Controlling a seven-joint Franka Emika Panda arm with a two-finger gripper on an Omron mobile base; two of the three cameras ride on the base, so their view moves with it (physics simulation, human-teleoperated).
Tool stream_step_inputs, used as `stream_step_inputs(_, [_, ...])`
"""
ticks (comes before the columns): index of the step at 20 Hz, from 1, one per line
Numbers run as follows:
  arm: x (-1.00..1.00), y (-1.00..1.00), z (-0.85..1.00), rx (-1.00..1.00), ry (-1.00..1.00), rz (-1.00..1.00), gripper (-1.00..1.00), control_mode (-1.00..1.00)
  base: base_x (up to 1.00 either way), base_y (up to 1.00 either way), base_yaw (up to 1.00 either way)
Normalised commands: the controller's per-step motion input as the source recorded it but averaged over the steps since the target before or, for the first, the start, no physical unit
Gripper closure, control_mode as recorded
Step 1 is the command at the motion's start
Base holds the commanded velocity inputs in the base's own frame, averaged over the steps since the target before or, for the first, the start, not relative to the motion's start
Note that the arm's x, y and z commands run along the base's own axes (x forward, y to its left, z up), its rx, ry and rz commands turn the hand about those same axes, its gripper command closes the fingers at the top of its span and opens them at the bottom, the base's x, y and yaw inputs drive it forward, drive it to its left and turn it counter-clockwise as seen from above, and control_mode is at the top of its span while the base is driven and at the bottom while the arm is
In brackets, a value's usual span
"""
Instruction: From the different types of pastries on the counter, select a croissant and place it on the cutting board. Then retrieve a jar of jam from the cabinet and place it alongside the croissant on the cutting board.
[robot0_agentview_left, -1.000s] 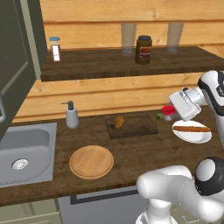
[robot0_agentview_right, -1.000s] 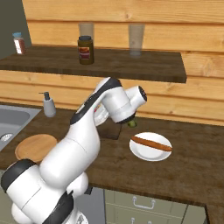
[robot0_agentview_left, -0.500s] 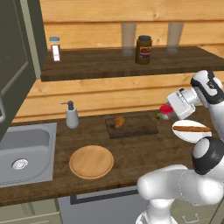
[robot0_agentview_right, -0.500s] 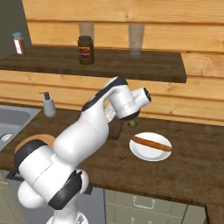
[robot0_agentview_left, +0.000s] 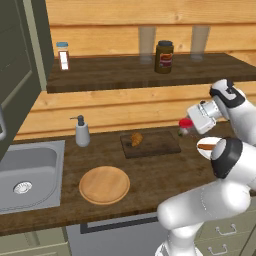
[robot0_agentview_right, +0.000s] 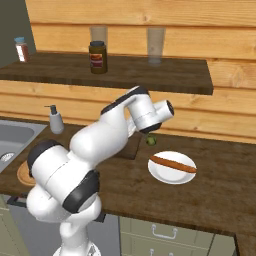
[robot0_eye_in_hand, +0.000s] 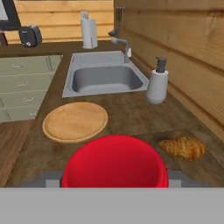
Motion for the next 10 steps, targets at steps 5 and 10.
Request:
stream_step_inputs(5, [0.61, -0.06, -0.07, 0.0, 0.01, -0.05, 1.0, -1.0, 0.0, 0.0, 0.0])
stream_step_inputs(10, [0.39, -0.05, -0.07, 0.0, 0.02, -0.04, 1.0, -1.0, 0.0, 0.0, 0.0])
